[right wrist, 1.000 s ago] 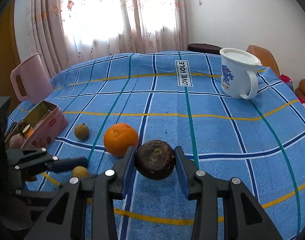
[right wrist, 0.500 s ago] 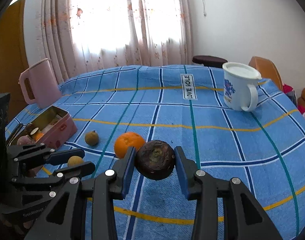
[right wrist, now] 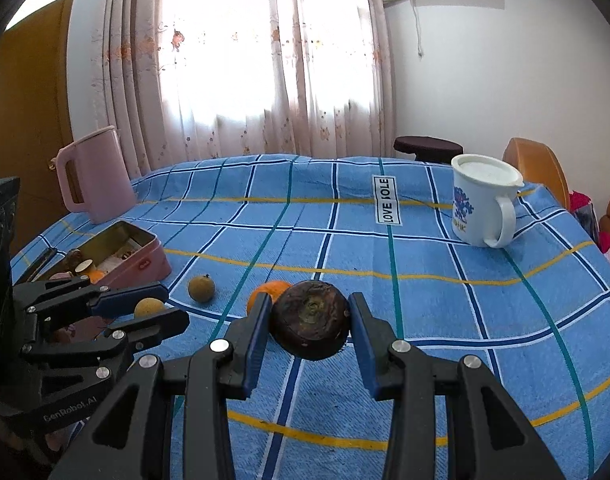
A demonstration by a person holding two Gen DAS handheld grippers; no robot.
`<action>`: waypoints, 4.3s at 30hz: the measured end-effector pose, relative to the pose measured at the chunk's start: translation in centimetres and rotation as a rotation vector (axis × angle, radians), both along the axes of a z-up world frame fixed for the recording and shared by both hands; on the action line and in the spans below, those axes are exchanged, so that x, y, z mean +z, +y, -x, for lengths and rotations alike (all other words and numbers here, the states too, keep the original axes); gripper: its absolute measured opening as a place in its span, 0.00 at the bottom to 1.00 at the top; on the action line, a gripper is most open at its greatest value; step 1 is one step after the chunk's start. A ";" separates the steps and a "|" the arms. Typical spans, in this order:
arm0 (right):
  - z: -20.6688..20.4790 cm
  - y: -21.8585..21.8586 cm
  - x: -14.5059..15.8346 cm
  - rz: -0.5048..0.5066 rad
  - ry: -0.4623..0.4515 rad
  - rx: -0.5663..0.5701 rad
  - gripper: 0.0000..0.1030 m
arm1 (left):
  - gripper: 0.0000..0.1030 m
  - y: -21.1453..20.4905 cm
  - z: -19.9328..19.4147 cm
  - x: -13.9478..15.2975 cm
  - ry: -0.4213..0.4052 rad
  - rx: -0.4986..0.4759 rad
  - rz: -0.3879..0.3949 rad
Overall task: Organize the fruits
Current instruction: 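Grasp a small tan fruit with the left tool while the right tool grasps a dark brown fruit, then carry the tan fruit and dark brown fruit over the tin with both tools, then open both tools to drop the two fruits into the tin, then grasp another tan fruit with the left tool while the right tool grasps an orange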
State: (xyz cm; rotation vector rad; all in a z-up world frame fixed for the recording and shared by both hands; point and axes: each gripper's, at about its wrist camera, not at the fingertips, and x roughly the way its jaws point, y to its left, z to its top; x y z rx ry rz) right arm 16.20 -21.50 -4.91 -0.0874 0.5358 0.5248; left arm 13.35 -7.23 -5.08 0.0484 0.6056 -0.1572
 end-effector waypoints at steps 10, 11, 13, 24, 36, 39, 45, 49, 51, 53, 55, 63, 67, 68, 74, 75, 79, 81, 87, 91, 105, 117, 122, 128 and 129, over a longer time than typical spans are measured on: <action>0.8 -0.2 0.4 -0.016 -0.051 0.016 0.40 | 0.29 -0.1 0.9 0.5 -0.058 0.020 -0.016; 0.9 -0.2 0.5 -0.018 -0.058 0.016 0.40 | 0.29 -0.2 1.0 0.5 -0.062 0.021 -0.017; 1.1 -0.2 0.5 -0.020 -0.067 0.017 0.40 | 0.29 -0.2 1.1 0.5 -0.072 0.025 -0.017; 2.5 0.5 1.0 -0.008 -0.135 0.021 0.40 | 0.29 0.6 2.4 1.1 -0.137 0.056 -0.042; 3.7 8.9 3.1 -0.024 -0.123 0.214 0.40 | 0.29 10.2 3.8 3.5 -0.150 0.231 0.042; 4.0 11.4 3.4 -0.027 -0.115 0.262 0.40 | 0.28 13.0 4.0 3.4 -0.135 0.280 0.064; 4.4 16.7 2.6 -0.002 -0.087 0.340 0.40 | 0.28 16.8 4.0 2.6 -0.097 0.337 0.104; 4.4 19.5 1.4 0.027 -0.059 0.374 0.40 | 0.28 18.1 3.7 1.8 -0.069 0.355 0.129; 4.5 20.3 0.8 0.039 -0.049 0.384 0.40 | 0.29 18.6 3.8 1.4 -0.059 0.365 0.135; 4.4 21.2 0.2 0.054 -0.036 0.394 0.40 | 0.28 19.1 3.8 1.2 -0.054 0.374 0.141; 4.2 21.7 -0.2 0.064 -0.022 0.398 0.40 | 0.28 19.5 4.0 1.1 -0.051 0.382 0.140; 4.4 22.7 -1.3 0.106 0.020 0.442 0.42 | 0.34 20.0 4.4 0.9 -0.045 0.404 0.134; 4.6 21.0 -0.6 0.094 -0.005 0.416 0.51 | 0.73 19.4 4.8 1.6 -0.078 0.426 0.128; 4.7 20.1 -0.2 0.092 -0.018 0.407 0.53 | 0.75 19.1 4.8 1.8 -0.086 0.423 0.122; 3.0 13.3 1.6 0.117 -0.069 0.230 0.58 | 0.86 15.7 4.3 2.9 -0.107 0.354 0.092; 2.3 11.9 1.7 0.128 -0.072 0.177 0.59 | 0.86 14.9 4.1 3.0 -0.105 0.338 0.085; -0.2 8.4 1.5 0.153 -0.044 0.051 0.59 | 0.86 11.6 3.2 3.4 -0.101 0.274 0.041; -1.2 7.7 1.2 0.170 -0.020 0.015 0.59 | 0.88 10.2 2.7 3.5 -0.101 0.250 0.018; -3.8 7.2 -0.6 0.194 0.068 -0.017 0.59 | 0.90 7.2 0.5 2.8 -0.055 0.199 -0.033; -5.1 7.8 -1.9 0.206 0.122 -0.011 0.59 | 0.90 6.2 -0.4 2.1 -0.025 0.185 -0.049; -6.5 7.1 -2.9 0.179 0.209 -0.013 0.46 | 0.90 4.8 -2.4 0.4 0.037 0.176 -0.080; -5.3 4.8 -1.7 0.083 0.154 -0.057 0.46 | 0.70 2.8 -5.3 -1.3 0.118 0.147 -0.101; -5.3 4.1 -1.6 0.052 0.150 -0.072 0.46 | 0.67 2.4 -6.5 -2.3 0.183 0.128 -0.125; -5.1 4.9 -1.5 0.087 0.139 -0.059 0.46 | 0.39 2.5 -8.1 -3.4 0.262 0.112 -0.098; -5.0 5.0 -1.5 0.090 0.135 -0.057 0.46 | 0.35 2.6 -8.2 -3.5 0.269 0.095 -0.079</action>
